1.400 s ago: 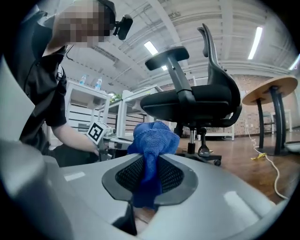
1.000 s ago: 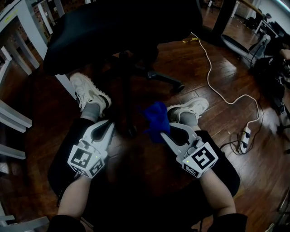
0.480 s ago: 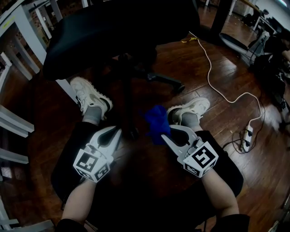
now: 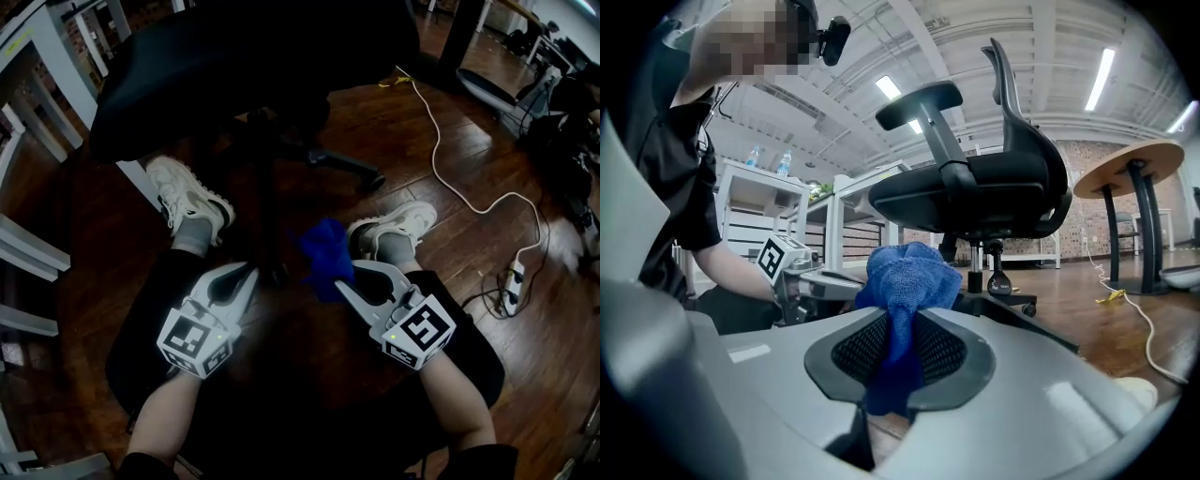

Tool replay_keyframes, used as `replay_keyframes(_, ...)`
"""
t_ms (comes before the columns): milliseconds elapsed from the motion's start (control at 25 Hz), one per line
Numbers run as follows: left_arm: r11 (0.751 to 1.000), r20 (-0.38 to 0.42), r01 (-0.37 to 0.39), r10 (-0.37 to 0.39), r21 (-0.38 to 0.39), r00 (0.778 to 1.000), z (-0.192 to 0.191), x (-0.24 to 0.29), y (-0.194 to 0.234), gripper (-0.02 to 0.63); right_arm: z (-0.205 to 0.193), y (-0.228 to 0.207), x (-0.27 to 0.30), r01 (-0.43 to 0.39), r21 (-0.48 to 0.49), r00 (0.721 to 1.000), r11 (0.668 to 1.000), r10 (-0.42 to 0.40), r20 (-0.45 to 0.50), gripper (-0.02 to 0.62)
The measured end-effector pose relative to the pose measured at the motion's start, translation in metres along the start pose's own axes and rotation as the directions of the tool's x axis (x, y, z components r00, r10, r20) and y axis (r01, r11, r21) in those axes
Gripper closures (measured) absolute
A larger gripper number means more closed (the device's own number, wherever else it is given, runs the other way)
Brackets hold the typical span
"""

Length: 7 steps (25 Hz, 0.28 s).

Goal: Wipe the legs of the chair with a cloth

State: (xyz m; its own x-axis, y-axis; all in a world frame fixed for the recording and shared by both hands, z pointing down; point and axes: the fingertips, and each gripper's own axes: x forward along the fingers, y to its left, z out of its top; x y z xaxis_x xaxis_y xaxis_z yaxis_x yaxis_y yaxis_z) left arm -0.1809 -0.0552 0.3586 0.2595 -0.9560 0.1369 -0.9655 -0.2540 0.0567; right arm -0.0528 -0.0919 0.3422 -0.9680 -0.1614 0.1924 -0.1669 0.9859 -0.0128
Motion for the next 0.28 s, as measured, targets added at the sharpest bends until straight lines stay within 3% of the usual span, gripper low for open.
replay_keyframes(280, 0.992, 0.001, 0.026, -0.026, -0.121, 1.0, 0.0002, 0.0079, 0.0014, 0.594, 0.0006, 0.0028, 0.0001, -0.004, 0.019, 1.0, 1.0, 0.004, 0.0, 0.511)
